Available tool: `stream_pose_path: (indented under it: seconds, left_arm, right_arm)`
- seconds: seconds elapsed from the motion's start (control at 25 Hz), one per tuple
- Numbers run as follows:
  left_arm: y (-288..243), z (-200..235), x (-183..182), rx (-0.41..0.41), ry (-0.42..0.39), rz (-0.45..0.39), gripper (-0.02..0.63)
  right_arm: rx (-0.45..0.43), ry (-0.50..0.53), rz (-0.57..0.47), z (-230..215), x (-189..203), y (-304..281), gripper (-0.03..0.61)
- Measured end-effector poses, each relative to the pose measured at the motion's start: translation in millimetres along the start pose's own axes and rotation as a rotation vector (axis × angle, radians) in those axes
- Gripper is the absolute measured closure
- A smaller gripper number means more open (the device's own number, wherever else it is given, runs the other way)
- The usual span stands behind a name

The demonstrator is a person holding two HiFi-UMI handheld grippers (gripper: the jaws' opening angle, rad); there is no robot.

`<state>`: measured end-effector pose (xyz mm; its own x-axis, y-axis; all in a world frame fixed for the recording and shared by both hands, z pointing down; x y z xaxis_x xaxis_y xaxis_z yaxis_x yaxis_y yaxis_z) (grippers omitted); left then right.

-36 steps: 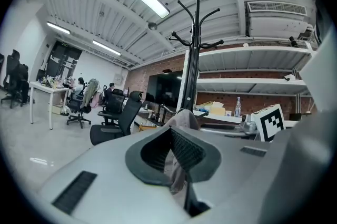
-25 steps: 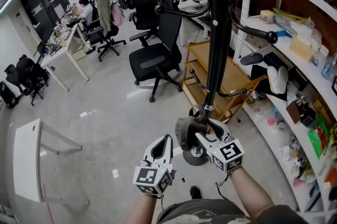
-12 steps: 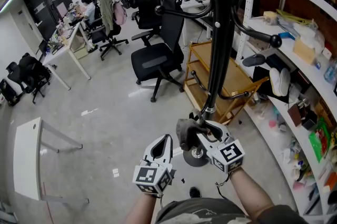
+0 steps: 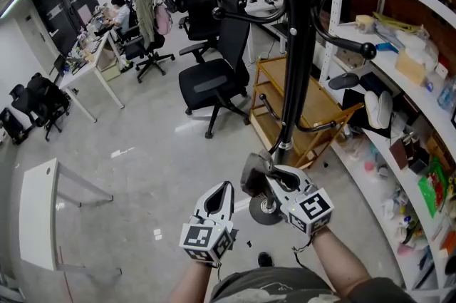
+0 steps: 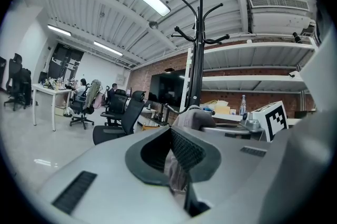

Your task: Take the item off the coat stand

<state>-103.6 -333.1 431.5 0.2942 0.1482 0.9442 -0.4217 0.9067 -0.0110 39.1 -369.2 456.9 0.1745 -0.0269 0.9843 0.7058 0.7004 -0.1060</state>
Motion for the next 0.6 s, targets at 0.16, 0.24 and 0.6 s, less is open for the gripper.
stream_pose_path:
  seconds: [0.16,0.24,0.6]
  left_arm:
    - [5.1,0.0,-3.6,0.002,-0.007,-0.009,0.606]
    - [8.3,0.2,-5.3,0.001,-0.007,-0.013,0.606]
    - [25.6,2.7,-12.5,0.005,0.002,-0.022,0.606]
  right_arm:
    - [-0.011,0.011,-0.039,6.2,-8.5,3.2,0.526]
    - [-0.015,0.011,-0.051,9.6,-13.8,3.9,0.526]
    - [-0.046,0.045,-0.101,34.0,-41.4,3.1,0.526]
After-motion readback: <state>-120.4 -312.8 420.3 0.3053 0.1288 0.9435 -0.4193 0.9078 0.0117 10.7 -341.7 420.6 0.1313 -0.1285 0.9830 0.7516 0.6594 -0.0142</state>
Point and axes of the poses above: the fingertips, and each gripper's own axes: y backward along the fingers, z to its left, x out of its underside, the point moved 3 cm from there along y, backward along the fingers, and after that the axes turned 8 degrees about y, right-handed, at the moved point
